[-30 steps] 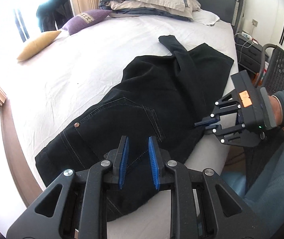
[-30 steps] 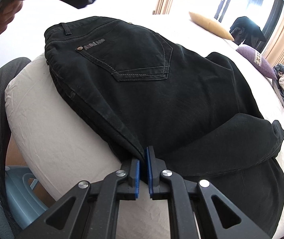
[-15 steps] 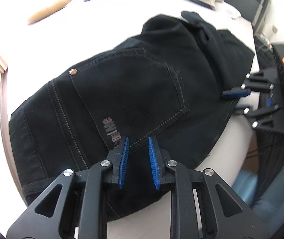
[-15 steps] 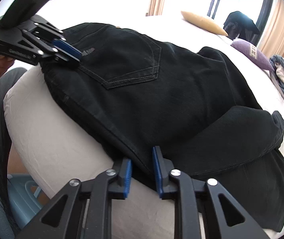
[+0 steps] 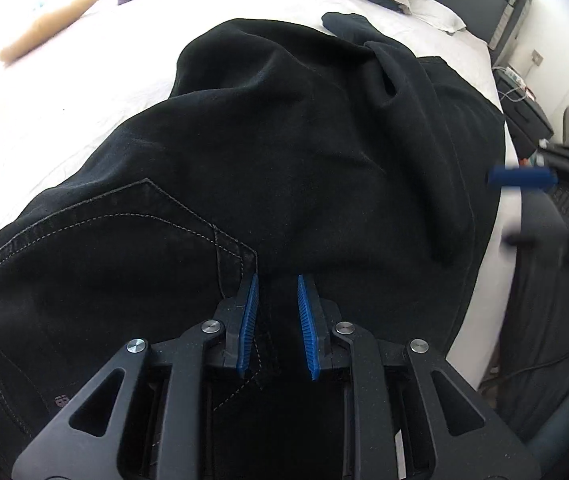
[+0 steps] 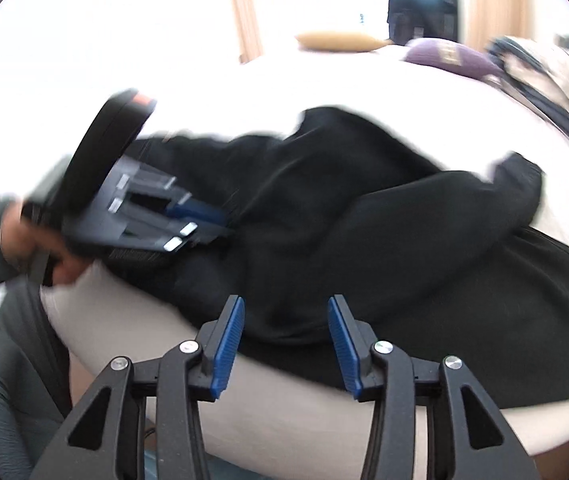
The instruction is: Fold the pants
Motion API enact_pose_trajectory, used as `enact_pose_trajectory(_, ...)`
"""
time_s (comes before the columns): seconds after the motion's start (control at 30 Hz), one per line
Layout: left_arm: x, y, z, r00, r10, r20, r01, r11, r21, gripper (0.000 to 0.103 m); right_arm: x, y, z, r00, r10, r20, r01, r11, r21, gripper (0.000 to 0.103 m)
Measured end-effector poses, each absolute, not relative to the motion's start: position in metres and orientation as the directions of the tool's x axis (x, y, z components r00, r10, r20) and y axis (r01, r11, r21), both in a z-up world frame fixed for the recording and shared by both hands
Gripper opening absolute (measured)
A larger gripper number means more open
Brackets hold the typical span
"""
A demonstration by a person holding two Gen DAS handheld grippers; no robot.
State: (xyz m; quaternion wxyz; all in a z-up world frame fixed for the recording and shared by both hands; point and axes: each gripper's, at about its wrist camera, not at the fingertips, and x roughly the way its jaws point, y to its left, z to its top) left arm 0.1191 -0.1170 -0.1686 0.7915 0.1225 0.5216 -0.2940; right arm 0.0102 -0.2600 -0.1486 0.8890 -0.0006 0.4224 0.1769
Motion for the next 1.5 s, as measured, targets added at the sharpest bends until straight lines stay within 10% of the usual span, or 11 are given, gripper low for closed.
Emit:
enact_pose_trajectory(0.37,0.151,-0.13,-0.176,0.303,-0.38,-0.874,0.523,0.833,-0.181,0.019,0.145,-0.486,-0.115,0.749,0.324,-0.579,0.168,0.751,0.638,0.05)
enact_pose_trajectory(0.9,0.16,-0.077,-0.175,0.276,-0.439,-0.855,0.502,0.824,-0.261,0.019,0.233,-0.548,-0.195,0.68,0.4,-0.615,0.37,0.537,0.758,0.049)
enact_pose_trajectory(1.13,0.159,-0.082,-0.175,0.272,-0.435,-0.858,0.499,0.826,-0.261,0.019,0.241,-0.539,-0.185,0.665,0.398,-0.632,0.339,0.593,0.731,0.01)
enact_pose_trajectory(1.5,0.158,-0.083,-0.177,0.277,-0.427,-0.861,0.494,0.832,-0.253,0.019,0.214,-0.544,-0.129,0.743,0.299,-0.599,0.282,0.672,0.685,0.005)
